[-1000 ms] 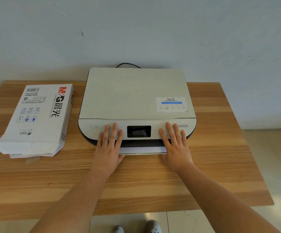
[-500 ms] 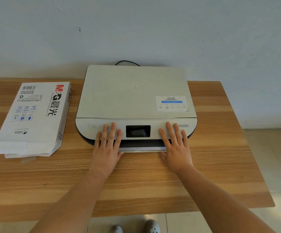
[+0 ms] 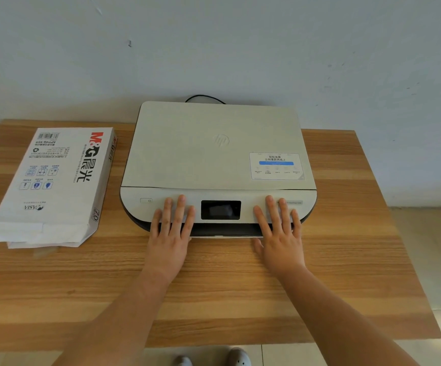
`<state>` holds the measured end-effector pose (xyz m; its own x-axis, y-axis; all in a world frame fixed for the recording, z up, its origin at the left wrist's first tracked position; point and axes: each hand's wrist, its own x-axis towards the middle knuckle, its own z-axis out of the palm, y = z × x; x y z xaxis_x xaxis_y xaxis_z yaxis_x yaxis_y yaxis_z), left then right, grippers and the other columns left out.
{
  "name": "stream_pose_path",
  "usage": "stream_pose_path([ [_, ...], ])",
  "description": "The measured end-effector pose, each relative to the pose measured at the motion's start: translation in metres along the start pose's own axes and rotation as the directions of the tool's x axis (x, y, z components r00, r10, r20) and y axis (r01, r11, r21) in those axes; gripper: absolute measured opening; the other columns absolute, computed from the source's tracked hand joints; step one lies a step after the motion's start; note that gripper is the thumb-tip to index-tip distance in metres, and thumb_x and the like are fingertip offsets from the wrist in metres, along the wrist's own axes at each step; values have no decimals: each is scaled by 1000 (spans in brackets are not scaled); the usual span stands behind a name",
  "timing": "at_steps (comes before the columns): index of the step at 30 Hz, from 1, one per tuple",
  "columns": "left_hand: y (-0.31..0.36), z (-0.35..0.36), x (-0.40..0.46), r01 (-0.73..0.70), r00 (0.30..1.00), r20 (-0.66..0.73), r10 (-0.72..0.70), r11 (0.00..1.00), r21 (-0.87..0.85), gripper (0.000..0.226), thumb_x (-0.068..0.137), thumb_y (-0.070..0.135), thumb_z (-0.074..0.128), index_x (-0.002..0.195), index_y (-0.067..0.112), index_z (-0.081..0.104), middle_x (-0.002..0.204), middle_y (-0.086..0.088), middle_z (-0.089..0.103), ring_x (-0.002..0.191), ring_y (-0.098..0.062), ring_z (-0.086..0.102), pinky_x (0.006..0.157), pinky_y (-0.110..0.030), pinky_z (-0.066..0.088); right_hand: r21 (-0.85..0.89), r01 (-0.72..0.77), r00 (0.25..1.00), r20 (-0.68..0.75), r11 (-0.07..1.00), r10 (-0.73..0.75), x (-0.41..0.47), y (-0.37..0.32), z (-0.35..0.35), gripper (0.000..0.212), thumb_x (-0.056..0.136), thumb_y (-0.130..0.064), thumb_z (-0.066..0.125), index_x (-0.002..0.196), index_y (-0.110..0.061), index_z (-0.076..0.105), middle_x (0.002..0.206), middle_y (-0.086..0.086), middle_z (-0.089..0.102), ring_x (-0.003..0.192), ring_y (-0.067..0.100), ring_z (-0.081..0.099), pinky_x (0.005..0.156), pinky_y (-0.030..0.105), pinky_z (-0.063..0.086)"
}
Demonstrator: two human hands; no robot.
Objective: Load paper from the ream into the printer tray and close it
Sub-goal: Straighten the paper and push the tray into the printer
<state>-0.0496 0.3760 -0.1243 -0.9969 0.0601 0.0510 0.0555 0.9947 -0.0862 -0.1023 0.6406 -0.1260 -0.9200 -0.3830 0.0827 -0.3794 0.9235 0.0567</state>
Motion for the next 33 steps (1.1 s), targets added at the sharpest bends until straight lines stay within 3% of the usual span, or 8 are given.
stream_pose_path([
  [9, 1, 3, 3, -3, 1000, -3, 4, 999, 40, 111, 72, 19, 78, 150, 10, -1, 158, -19, -8, 144, -43, -3, 114, -57, 10, 7, -1, 999, -35, 1000, 2, 2, 0, 7, 95, 82, -36, 68, 151, -25, 4, 160, 7, -20, 148, 32, -9, 117, 54, 4],
  [14, 4, 2, 4, 25, 998, 57, -28, 998, 58, 116, 76, 20, 73, 147, 9, -19, 155, -20, -22, 142, -44, -15, 115, -56, -6, -16, -7, 1000, -8, 1000, 7, 2, -1, 9, 99, 83, -37, 65, 152, -24, -6, 159, 9, -21, 147, 34, -8, 117, 55, 2],
  [17, 7, -1, 5, 41, 995, 93, -46, 998, 54, 115, 80, 20, 68, 143, 9, -28, 153, -20, -30, 141, -44, -21, 114, -57, -5, -16, -7, 1000, -6, 1000, 7, 2, -1, 8, 103, 83, -36, 66, 151, -24, -11, 159, 9, -22, 147, 34, -12, 117, 55, 0],
  [21, 7, -9, 3, 54, 993, 105, -55, 998, 17, 110, 78, 22, 71, 147, 12, -14, 156, -18, -22, 143, -42, -13, 115, -57, 5, 8, -17, 1000, 13, 1000, 17, 1, -4, 1, 95, 82, -31, 69, 152, -24, 4, 160, 9, -19, 147, 35, -8, 117, 56, 6],
  [23, 6, -14, 2, 45, 991, 125, -42, 999, -18, 107, 77, 33, 71, 149, 15, -6, 157, -16, -19, 145, -40, -9, 116, -56, 10, 14, -22, 999, 41, 1000, 22, 0, -5, -4, 94, 80, -29, 69, 152, -23, 9, 160, 9, -16, 147, 36, -5, 116, 57, 8],
  [27, 6, -21, -1, 44, 986, 165, -37, 998, -38, 95, 84, 62, 47, 150, 17, -5, 157, -12, -24, 145, -35, -15, 118, -53, 8, 34, -16, 994, 105, 999, 12, -2, -4, -17, 94, 76, -34, 68, 152, -22, 14, 162, 11, -9, 148, 36, -4, 115, 56, 9],
  [33, 8, -46, -4, 73, 959, 278, -47, 994, -84, 85, 78, 77, -3, 143, 26, -24, 150, -4, -41, 139, -27, -33, 118, -52, -3, 69, -22, 979, 206, 997, 7, -3, -5, -42, 88, 84, -41, 60, 152, -27, 7, 158, 4, -23, 147, 31, -13, 119, 54, 10],
])
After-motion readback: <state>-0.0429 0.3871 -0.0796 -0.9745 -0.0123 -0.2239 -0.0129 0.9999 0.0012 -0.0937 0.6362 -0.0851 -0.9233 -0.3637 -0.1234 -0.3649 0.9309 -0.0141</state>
